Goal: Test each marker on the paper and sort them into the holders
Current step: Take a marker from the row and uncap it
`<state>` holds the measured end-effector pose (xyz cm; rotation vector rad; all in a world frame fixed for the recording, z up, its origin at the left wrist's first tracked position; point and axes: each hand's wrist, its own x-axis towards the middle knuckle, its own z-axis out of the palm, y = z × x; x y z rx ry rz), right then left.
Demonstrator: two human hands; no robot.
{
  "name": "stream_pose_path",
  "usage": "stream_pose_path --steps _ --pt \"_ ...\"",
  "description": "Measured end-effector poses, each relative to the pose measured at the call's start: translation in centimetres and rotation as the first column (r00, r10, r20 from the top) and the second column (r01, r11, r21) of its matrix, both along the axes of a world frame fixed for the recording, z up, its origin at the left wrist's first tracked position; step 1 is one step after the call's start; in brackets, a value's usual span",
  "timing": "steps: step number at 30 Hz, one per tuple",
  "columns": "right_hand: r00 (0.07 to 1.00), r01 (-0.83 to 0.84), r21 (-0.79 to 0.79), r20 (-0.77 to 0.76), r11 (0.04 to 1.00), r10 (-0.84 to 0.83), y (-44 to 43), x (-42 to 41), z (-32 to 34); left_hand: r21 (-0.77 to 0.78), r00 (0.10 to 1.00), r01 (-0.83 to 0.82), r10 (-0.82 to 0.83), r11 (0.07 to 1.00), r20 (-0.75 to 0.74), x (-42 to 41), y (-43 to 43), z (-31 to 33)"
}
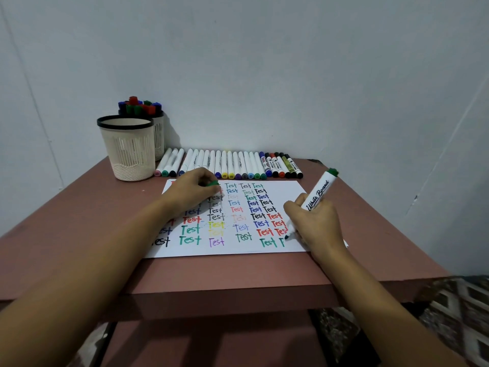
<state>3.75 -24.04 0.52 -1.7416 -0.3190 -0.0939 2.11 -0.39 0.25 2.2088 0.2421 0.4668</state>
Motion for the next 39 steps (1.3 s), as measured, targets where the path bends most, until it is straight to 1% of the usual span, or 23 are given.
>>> stream_pose_path --steps 2,5,9,15,20,22,30,35,39 --pt "1.000 0.016 0.002 0.017 1.000 -0.016 -0.10 -0.02 -0.02 0.004 1.000 0.001 -0.001 1.000 -0.001 -0.02 0.04 0.02" --pt "1.000 0.002 -0.064 0.025 0.998 -0.001 0.00 -0.25 -0.12 -0.003 1.000 0.005 -0.005 1.000 -0.001 -0.06 -0.07 0.04" --pt "0.998 0.029 -0.083 0.052 0.996 -0.024 -0.02 -0.35 -0.02 0.005 1.000 0.005 -0.005 1.000 -0.007 -0.11 -0.18 0.10" --pt "0.999 -0.017 -0.109 0.029 0.994 0.020 -0.03 -0.39 -0.01 0.010 1.000 0.009 -0.008 1.000 -0.011 -0.16 -0.06 0.04" --pt "0.995 0.077 -0.102 0.070 0.992 -0.070 -0.03 -0.22 -0.05 0.009 1.000 0.011 -0.011 1.000 -0.008 -0.12 -0.13 0.09" --pt "0.993 0.096 -0.127 0.084 0.987 -0.085 0.09 -0.20 -0.08 0.007 1.000 0.007 -0.007 1.000 -0.004 -0.12 -0.08 0.09" --pt "0.995 0.079 -0.156 0.067 0.985 -0.069 0.05 -0.17 -0.07 0.002 1.000 0.009 -0.009 1.000 -0.003 -0.07 -0.11 0.04" --pt "0.996 0.069 -0.123 0.065 0.990 -0.061 0.01 -0.35 -0.02 0.009 1.000 0.006 -0.006 1.000 0.001 -0.08 -0.16 0.10" --pt "0.987 0.134 -0.081 0.102 0.988 -0.125 -0.05 -0.21 -0.12 0.012 1.000 0.011 -0.011 1.000 -0.001 -0.17 -0.14 0.17"
